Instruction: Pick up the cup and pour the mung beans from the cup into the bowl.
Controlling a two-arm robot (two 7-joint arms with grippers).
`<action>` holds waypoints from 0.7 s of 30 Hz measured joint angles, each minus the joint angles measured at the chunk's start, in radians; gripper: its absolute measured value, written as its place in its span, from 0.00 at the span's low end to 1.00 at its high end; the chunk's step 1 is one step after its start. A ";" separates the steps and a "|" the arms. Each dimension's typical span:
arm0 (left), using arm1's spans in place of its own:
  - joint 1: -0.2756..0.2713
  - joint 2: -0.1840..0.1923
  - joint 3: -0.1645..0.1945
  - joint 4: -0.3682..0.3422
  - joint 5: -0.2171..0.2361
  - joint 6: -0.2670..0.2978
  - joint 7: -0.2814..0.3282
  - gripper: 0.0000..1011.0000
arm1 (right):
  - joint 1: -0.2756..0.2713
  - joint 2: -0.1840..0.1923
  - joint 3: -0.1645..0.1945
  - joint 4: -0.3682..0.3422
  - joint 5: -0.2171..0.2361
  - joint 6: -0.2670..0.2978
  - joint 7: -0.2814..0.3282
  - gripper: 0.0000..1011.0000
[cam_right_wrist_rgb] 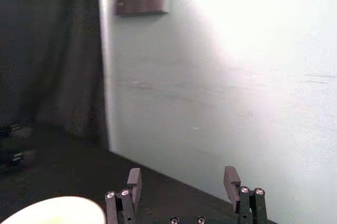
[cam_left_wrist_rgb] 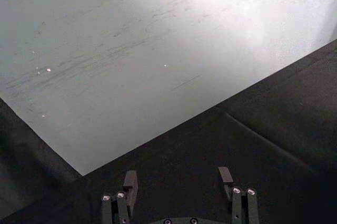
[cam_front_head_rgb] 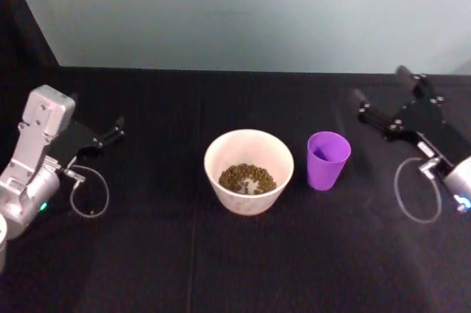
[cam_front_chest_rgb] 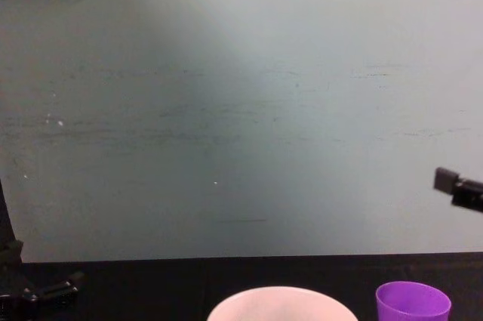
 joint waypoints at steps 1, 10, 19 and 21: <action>0.000 0.000 0.000 0.000 0.000 0.000 0.000 0.99 | -0.018 -0.007 0.015 -0.023 -0.011 0.011 -0.033 0.99; 0.000 0.000 0.000 0.000 0.000 0.000 0.000 0.99 | -0.081 -0.065 0.074 -0.070 -0.097 0.034 -0.199 0.99; 0.000 0.000 0.000 0.000 0.000 0.000 0.000 0.99 | -0.076 -0.136 0.106 -0.006 -0.187 -0.001 -0.306 0.99; 0.000 0.000 0.000 0.000 0.000 0.000 0.000 0.99 | -0.070 -0.144 0.108 0.009 -0.199 -0.003 -0.310 0.99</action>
